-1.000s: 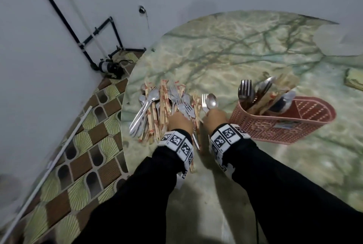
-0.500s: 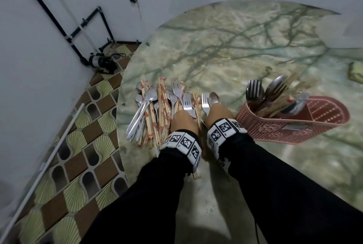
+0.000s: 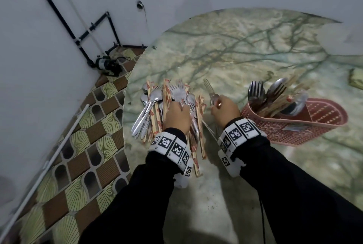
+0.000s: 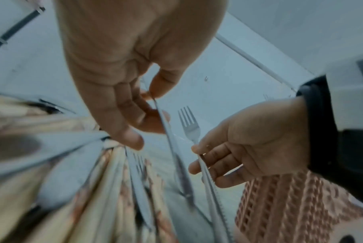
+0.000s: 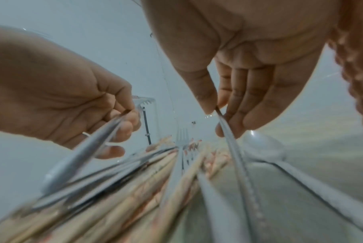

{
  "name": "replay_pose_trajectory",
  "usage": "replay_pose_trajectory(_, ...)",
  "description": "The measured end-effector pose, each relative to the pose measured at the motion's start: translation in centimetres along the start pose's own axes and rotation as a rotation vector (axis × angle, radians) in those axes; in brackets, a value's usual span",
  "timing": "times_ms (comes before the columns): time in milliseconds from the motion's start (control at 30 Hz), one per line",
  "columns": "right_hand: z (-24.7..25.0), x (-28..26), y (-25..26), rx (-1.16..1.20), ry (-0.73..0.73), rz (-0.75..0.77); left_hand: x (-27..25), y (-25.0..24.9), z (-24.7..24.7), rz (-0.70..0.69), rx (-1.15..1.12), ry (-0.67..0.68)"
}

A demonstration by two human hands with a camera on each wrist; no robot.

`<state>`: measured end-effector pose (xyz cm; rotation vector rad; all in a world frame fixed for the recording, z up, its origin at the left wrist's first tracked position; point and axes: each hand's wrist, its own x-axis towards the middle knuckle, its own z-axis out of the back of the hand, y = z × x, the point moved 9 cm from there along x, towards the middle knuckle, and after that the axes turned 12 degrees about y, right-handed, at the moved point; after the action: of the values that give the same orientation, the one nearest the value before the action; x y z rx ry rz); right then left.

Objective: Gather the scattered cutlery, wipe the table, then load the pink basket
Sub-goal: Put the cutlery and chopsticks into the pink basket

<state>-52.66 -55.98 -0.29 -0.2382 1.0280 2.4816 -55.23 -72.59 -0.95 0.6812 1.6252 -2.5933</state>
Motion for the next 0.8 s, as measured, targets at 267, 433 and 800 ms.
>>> replay_pose_trajectory(267, 2.3, -1.1, 4.0, 0.292, -0.129, 0.248, -1.3, -1.5, 6.3, -0.114, -0.188, -0.277)
replay_pose_trajectory(433, 0.5, -0.4, 4.0, 0.305, 0.022, 0.141, -0.9, -0.7, 6.0, -0.065, -0.030, -0.246)
replay_pose_trajectory(800, -5.7, 2.8, 3.2, 0.134, 0.197, -0.022, 1.4, 2.4, 2.8, 0.153, 0.233, -0.101)
